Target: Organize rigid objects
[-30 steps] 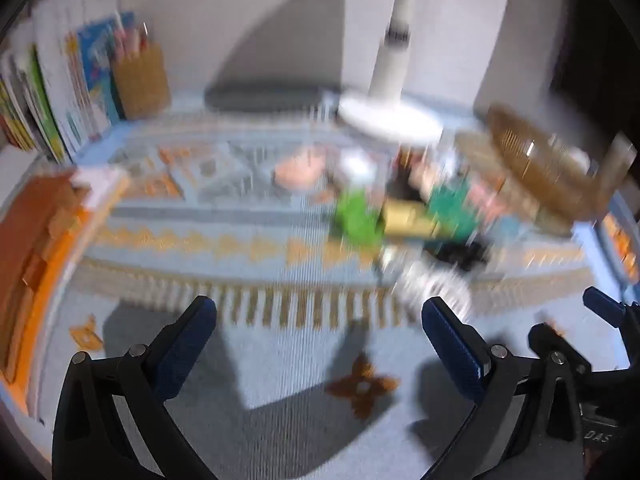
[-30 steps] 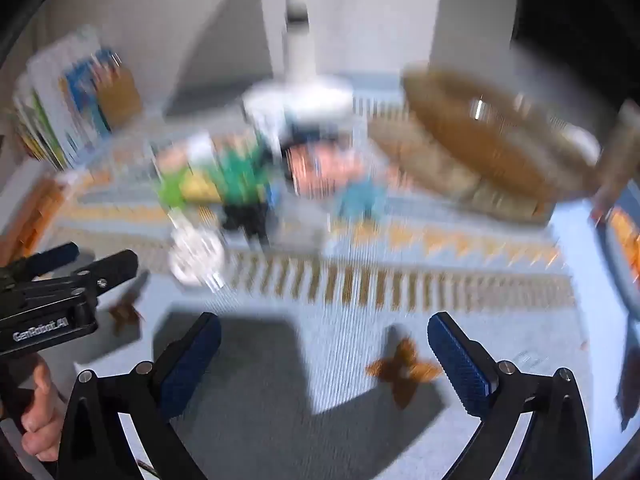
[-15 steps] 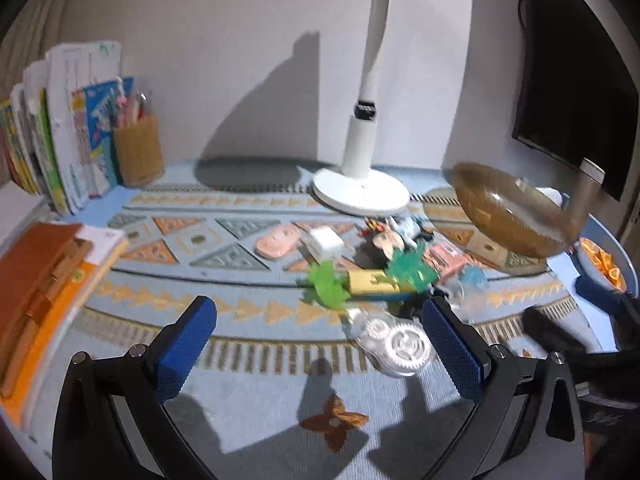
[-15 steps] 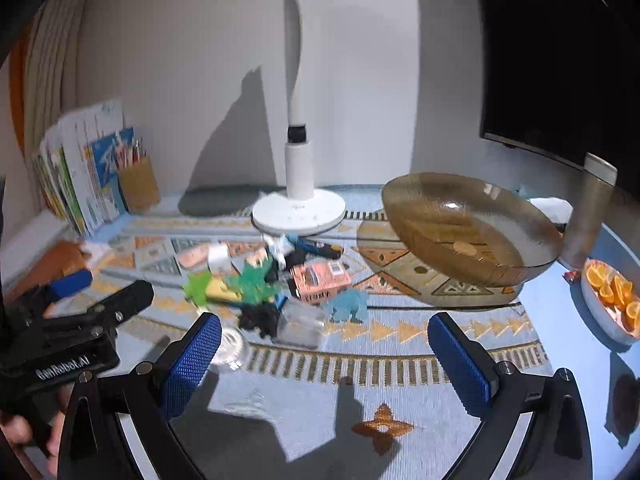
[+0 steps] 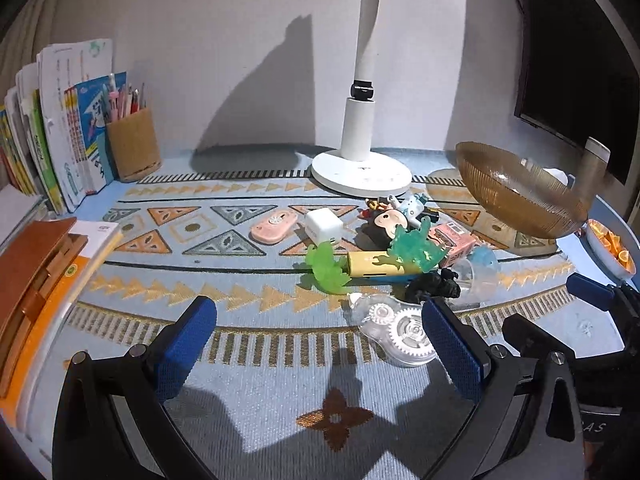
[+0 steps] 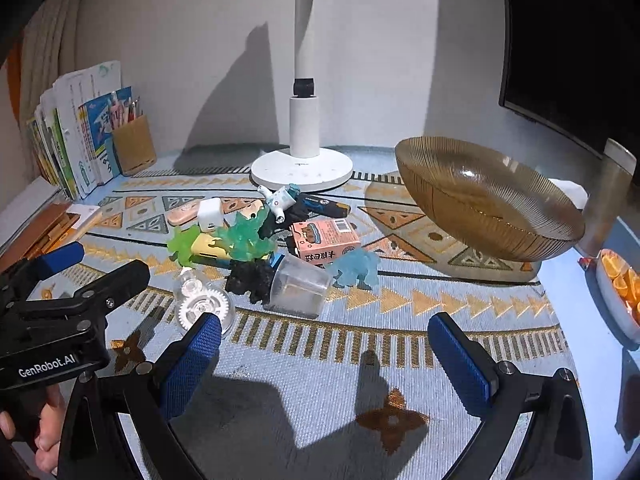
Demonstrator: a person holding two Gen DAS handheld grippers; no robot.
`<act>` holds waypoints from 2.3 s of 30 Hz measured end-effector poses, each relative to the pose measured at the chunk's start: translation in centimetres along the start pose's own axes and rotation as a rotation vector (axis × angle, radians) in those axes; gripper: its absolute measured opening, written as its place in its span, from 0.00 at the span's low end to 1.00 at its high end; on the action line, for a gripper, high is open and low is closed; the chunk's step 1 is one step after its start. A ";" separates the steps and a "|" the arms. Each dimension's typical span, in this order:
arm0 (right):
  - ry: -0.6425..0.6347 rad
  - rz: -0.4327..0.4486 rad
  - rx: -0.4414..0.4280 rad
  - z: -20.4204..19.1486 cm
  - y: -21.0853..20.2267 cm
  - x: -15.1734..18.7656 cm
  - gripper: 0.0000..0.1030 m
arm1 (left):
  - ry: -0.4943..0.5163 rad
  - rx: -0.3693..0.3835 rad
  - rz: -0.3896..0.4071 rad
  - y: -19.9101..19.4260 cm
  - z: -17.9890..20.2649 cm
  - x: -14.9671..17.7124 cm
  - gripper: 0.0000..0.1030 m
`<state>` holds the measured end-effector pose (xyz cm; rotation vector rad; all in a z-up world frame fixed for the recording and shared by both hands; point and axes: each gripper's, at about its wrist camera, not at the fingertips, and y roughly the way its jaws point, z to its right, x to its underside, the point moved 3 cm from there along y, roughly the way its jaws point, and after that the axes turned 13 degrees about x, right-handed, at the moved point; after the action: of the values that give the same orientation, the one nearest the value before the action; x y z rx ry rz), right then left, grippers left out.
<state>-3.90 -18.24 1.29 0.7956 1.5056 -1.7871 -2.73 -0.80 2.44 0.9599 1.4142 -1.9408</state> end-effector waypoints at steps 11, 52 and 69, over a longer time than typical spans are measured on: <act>0.002 -0.016 0.002 -0.1 0.3 0.1 1.00 | 0.001 -0.011 -0.008 0.2 0.1 0.0 0.99; -0.006 -0.042 -0.004 -0.4 0.7 0.4 1.00 | 0.000 -0.024 -0.024 0.5 -0.2 0.2 0.99; -0.007 -0.058 -0.012 -0.5 0.9 0.3 1.00 | -0.005 -0.022 -0.032 0.7 -0.4 0.5 0.99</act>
<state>-3.33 -17.90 0.41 0.7466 1.5482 -1.8188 -2.43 -0.67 1.61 0.9272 1.4542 -1.9449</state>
